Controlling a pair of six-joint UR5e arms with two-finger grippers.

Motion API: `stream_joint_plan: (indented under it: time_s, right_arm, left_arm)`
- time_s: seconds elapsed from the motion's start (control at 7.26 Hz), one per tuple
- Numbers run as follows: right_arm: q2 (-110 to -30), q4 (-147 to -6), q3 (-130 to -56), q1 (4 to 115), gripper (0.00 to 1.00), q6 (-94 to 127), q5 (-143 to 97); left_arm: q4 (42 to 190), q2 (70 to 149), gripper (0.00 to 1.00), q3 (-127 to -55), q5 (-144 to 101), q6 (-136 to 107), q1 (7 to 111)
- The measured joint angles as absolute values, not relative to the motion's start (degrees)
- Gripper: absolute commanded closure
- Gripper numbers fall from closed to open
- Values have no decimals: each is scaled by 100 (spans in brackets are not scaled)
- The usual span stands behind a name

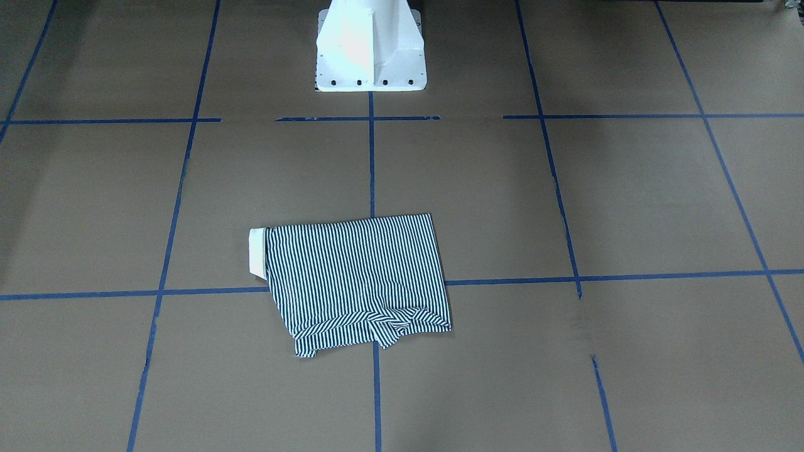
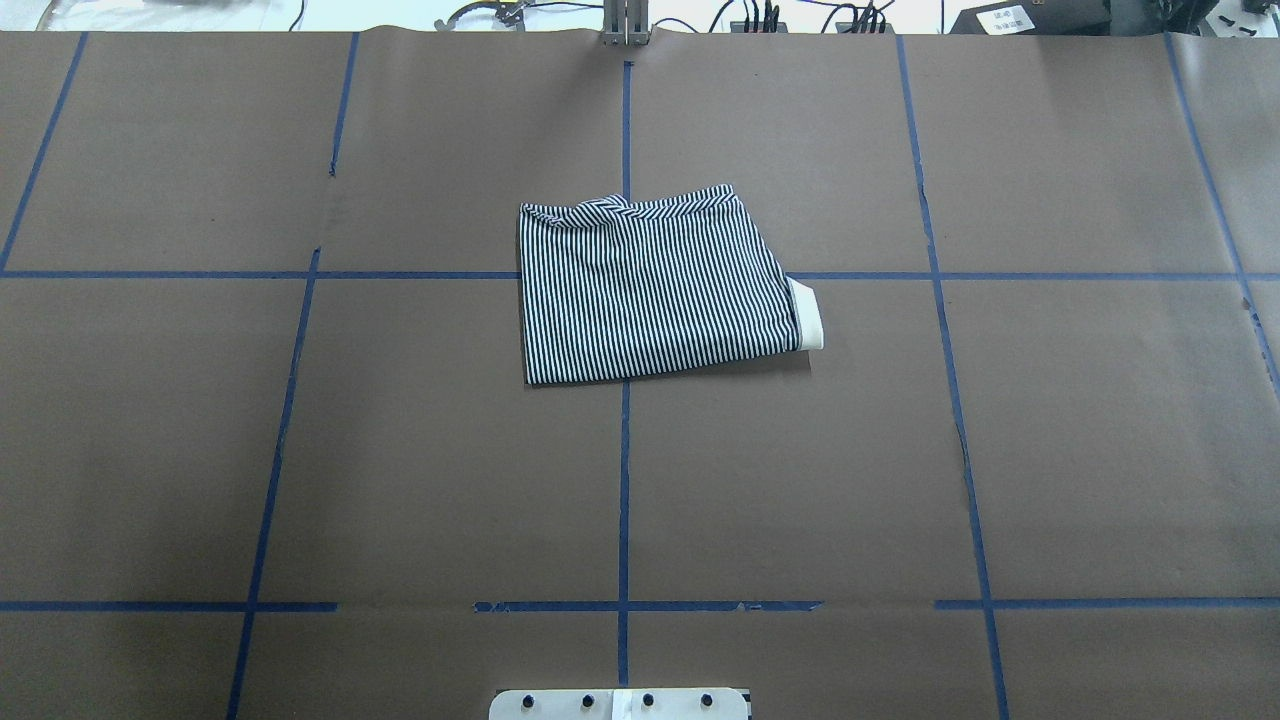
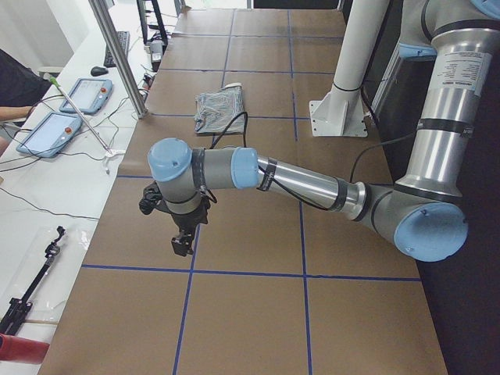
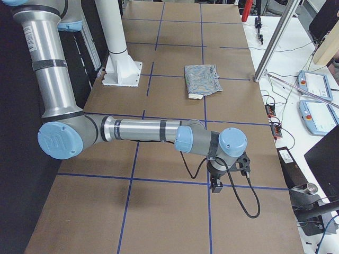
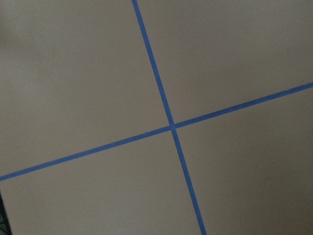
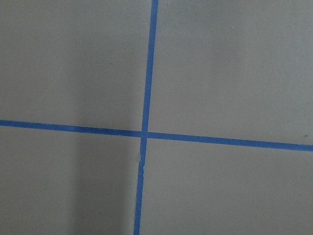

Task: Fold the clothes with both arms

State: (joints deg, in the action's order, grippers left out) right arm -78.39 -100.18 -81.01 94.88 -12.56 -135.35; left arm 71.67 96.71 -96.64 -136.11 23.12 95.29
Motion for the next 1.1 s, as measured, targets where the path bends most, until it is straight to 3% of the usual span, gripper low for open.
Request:
stream_joint_plan:
  time_s: [0.55,1.1]
  right_arm:
    - [-7962,-9987,-8128,9263,0,-1264,-13523]
    - [-8057,-9945,-8121,9115,0,-1266,-13477]
  left_arm:
    - [8488,9096,0,-9175,-13902,2340,9482]
    - [8357,9030,0,-9512,-13417,2302,9441]
